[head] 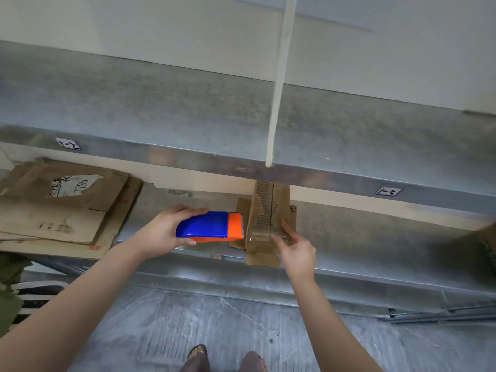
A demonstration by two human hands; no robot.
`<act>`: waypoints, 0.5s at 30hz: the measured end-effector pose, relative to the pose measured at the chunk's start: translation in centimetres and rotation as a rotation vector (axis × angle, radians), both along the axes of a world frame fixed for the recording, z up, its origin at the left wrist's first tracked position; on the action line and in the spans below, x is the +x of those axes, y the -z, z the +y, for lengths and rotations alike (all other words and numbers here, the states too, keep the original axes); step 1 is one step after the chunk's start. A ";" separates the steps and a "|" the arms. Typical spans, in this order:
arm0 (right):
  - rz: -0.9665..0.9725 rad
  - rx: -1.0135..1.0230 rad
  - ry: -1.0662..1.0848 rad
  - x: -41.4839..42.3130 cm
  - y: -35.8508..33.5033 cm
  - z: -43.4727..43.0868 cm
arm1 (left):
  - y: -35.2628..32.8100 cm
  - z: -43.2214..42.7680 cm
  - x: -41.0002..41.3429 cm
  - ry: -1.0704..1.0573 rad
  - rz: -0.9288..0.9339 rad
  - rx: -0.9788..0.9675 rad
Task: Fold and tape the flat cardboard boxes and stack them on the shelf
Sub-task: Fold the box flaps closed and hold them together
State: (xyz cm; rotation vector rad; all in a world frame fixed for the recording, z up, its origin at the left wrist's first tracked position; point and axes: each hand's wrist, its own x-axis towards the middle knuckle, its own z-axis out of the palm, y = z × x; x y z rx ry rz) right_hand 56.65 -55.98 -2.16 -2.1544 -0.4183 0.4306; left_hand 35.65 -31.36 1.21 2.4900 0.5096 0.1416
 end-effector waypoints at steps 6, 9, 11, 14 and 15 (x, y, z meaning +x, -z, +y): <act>0.026 0.003 -0.003 -0.1 -0.4 0.8 | -0.5 1.8 -0.5 0.042 0.058 -0.063; 0.030 -0.006 0.001 0.1 -0.5 1.0 | -1.1 2.6 -0.5 0.077 0.059 -0.038; 0.033 -0.008 -0.001 0.0 -0.4 1.0 | -1.6 3.6 -1.0 0.094 0.072 -0.011; 0.020 -0.009 -0.001 0.0 -0.6 1.4 | -2.3 4.9 -1.9 0.077 0.092 0.025; 0.015 -0.011 -0.005 0.0 -0.6 1.5 | -2.2 4.8 -2.1 0.076 0.108 0.035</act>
